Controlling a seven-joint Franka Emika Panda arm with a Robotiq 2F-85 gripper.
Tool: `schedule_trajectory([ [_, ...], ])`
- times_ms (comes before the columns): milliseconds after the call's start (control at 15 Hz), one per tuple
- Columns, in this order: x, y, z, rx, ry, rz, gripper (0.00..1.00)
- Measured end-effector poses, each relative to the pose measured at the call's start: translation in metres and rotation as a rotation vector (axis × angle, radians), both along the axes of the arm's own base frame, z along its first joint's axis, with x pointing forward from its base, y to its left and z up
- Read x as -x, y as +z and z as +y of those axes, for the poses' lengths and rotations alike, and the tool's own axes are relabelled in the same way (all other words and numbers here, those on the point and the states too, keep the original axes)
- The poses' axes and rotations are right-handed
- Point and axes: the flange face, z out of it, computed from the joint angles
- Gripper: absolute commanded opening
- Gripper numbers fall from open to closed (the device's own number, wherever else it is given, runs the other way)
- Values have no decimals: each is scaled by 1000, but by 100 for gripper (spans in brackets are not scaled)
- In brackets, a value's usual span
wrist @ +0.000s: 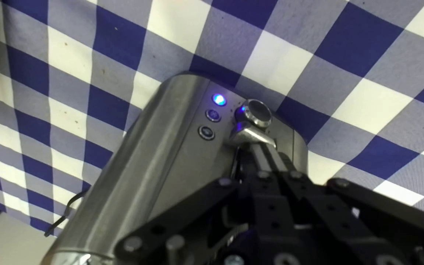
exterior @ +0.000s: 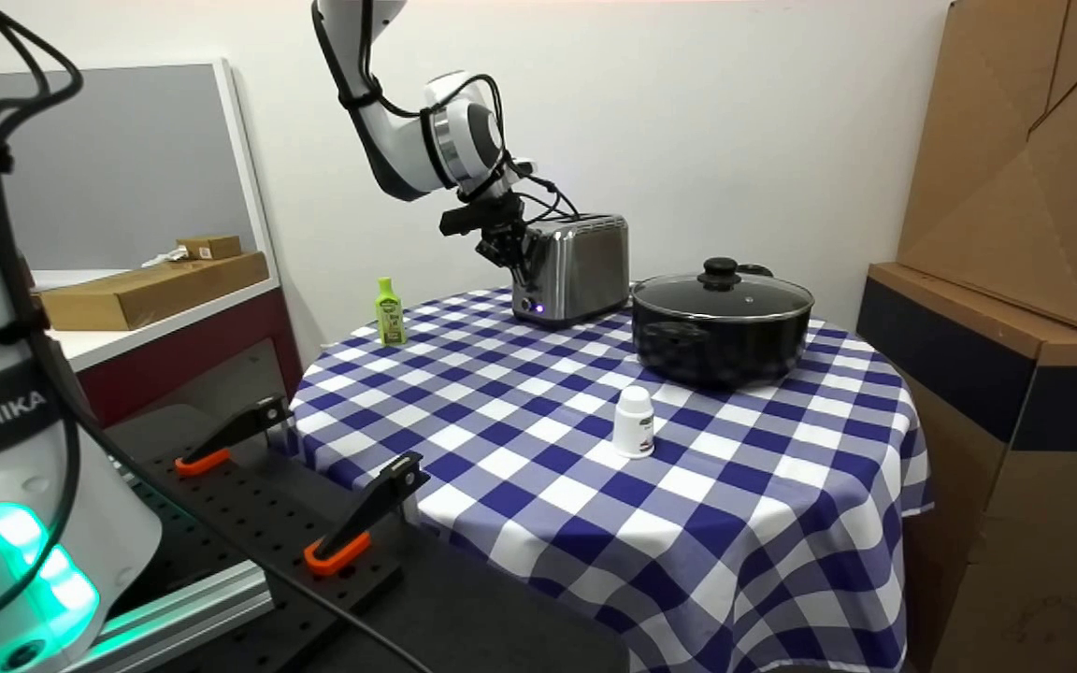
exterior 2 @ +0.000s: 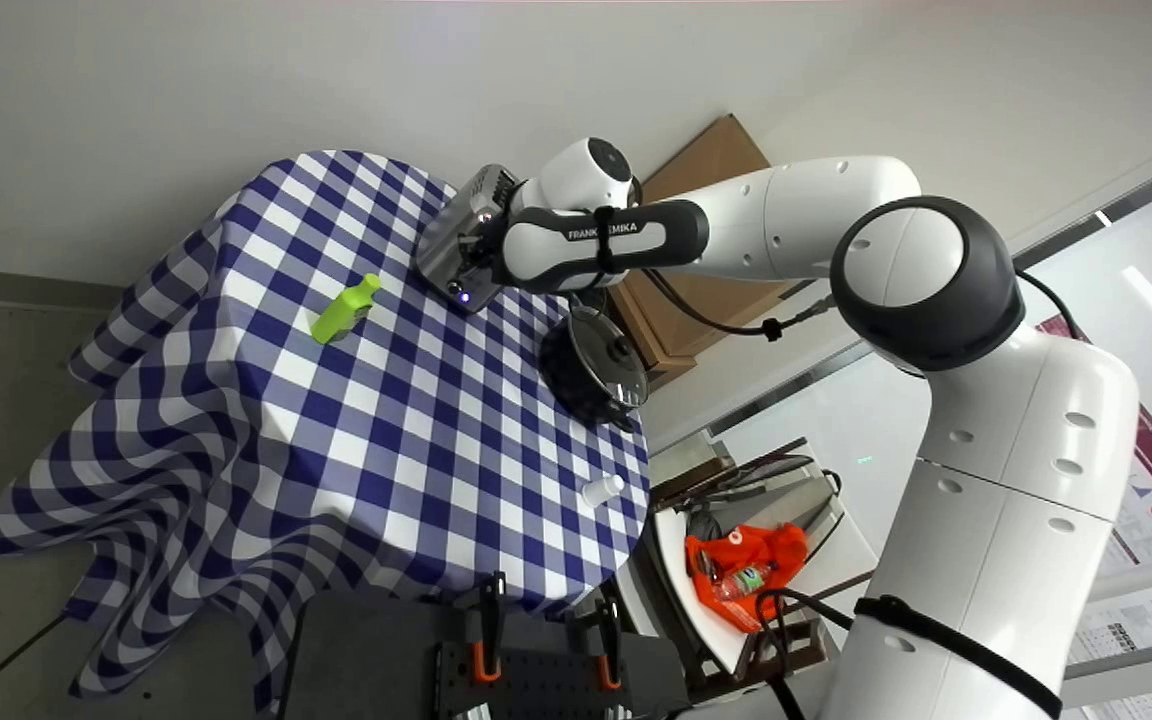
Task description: Push the lever on the toaster downwards.
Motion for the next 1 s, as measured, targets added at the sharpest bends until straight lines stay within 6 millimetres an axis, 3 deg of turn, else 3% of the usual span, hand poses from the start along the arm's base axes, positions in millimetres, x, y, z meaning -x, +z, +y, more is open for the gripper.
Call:
schedule_trajectory([
  [333,-2,30,6,-133,-122,11,0],
  [667,6,93,8,-324,-281,82,0],
  [1000,38,134,-9,-343,-335,223,0],
])
